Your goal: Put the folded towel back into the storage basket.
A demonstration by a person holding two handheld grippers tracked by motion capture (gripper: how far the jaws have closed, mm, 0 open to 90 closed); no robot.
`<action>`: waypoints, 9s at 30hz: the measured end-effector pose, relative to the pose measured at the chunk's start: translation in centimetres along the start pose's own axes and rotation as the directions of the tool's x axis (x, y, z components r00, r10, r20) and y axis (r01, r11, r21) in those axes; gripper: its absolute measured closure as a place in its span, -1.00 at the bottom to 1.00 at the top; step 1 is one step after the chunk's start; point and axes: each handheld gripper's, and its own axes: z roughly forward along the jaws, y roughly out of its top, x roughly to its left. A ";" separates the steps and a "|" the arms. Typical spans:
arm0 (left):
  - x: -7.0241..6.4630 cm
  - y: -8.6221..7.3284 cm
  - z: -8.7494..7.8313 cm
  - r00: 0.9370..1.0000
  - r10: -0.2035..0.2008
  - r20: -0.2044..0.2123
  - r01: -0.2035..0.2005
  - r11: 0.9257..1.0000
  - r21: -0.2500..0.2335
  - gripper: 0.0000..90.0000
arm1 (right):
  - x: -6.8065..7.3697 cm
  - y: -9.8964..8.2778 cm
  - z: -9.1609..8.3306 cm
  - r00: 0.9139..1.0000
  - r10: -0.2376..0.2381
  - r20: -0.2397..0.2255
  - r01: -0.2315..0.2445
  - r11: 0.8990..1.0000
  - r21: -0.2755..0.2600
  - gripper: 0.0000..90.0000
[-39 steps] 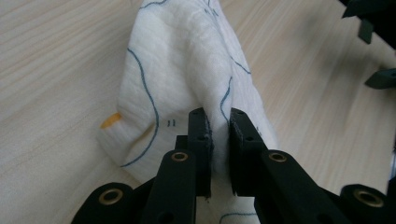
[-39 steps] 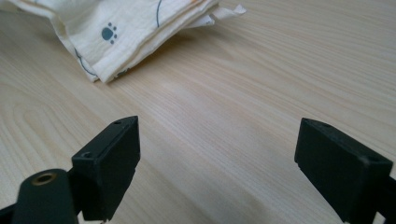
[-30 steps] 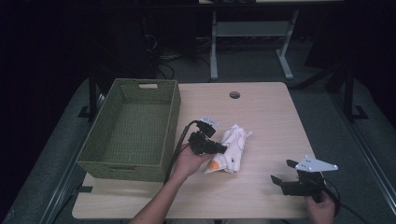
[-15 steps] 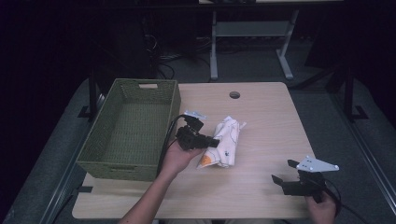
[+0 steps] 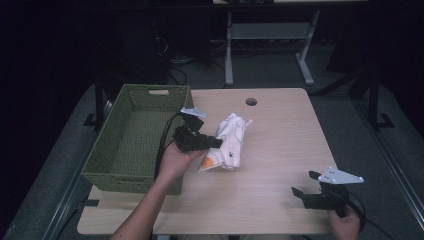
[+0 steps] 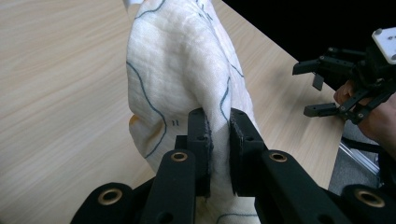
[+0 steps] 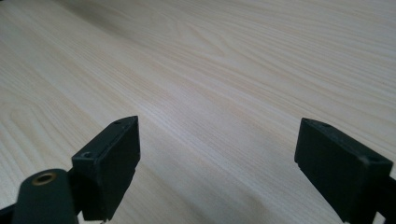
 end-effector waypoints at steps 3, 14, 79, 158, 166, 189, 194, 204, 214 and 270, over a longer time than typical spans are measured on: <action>0.3 0.1 -1.0 1.000 -0.010 -0.018 0.010 1.000 -0.016 0.81 | 0.0 0.0 0.1 1.000 0.000 0.000 0.000 1.000 0.002 -0.69; 1.3 0.1 -3.7 0.998 -0.008 -0.055 0.006 1.000 -0.027 0.81 | -0.1 0.0 0.2 1.000 0.001 0.004 -0.001 1.000 0.009 -0.69; 8.2 -4.0 -14.5 0.982 -0.098 -0.160 0.087 0.993 -0.078 0.81 | -0.2 0.0 0.3 0.999 0.013 0.034 -0.014 0.999 0.032 -0.69; 17.5 -9.1 -3.3 0.963 -0.150 -0.226 0.249 0.815 0.523 0.95 | -1.0 -0.2 0.6 0.999 0.030 0.045 -0.032 0.998 0.048 -0.69; 17.3 -8.6 -3.2 0.966 -0.193 -0.175 0.257 0.809 0.529 0.83 | -1.0 -0.2 0.5 0.999 0.029 0.044 -0.031 0.998 0.046 -0.69; 19.5 -7.8 -5.2 0.886 -0.137 -0.443 0.328 0.860 0.391 0.75 | -1.2 -0.4 0.8 0.999 0.032 0.038 -0.034 0.998 0.054 -0.69; 18.3 -7.7 -6.3 0.888 -0.128 -0.442 0.304 0.884 0.356 0.74 | -1.0 -0.2 0.8 0.999 0.028 0.033 -0.030 0.998 0.051 -0.69; 15.9 -6.9 -8.0 0.895 -0.130 -0.427 0.273 0.916 0.293 0.60 | -0.8 0.0 0.8 1.000 0.010 0.015 -0.011 0.999 0.048 -0.69; 13.9 -6.8 -9.3 0.897 -0.166 -0.409 0.268 0.942 0.204 0.31 | -0.4 0.1 0.7 1.000 0.003 0.017 -0.004 0.999 0.045 -0.69; 4.3 -4.3 -8.8 0.967 -0.040 -0.250 0.051 0.998 0.039 0.10 | -1.1 -0.6 -0.3 0.997 0.047 0.062 -0.049 0.999 0.023 -0.69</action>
